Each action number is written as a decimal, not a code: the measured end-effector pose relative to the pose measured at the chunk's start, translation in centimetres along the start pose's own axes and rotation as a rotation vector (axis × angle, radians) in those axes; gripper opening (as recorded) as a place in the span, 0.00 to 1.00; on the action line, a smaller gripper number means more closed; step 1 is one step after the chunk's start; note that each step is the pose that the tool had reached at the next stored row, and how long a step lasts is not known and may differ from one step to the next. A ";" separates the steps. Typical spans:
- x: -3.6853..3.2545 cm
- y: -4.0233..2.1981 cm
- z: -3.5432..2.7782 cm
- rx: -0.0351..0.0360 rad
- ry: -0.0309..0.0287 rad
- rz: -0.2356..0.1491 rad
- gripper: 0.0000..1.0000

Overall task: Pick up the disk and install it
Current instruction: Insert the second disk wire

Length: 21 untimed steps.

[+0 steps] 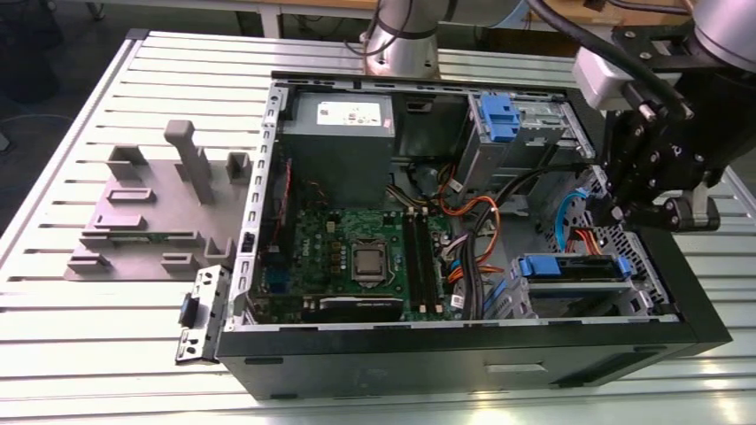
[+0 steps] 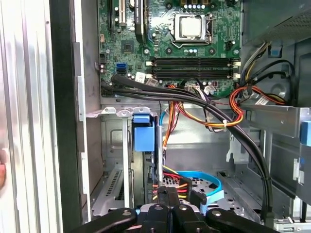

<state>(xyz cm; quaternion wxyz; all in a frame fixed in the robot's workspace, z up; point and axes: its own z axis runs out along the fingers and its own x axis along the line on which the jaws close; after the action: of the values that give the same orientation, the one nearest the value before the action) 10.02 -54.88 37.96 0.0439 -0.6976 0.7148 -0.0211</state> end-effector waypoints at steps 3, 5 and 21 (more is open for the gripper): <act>-0.30 -0.16 -0.05 -0.0031 -0.0001 0.000 0.11; -0.69 -0.31 -0.02 -0.0057 0.0000 0.000 0.11; -2.83 -1.53 0.16 -0.0616 0.0015 0.002 0.11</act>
<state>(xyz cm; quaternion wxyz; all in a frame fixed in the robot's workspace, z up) 11.62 -52.09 38.04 0.0219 -0.6979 0.7158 0.0004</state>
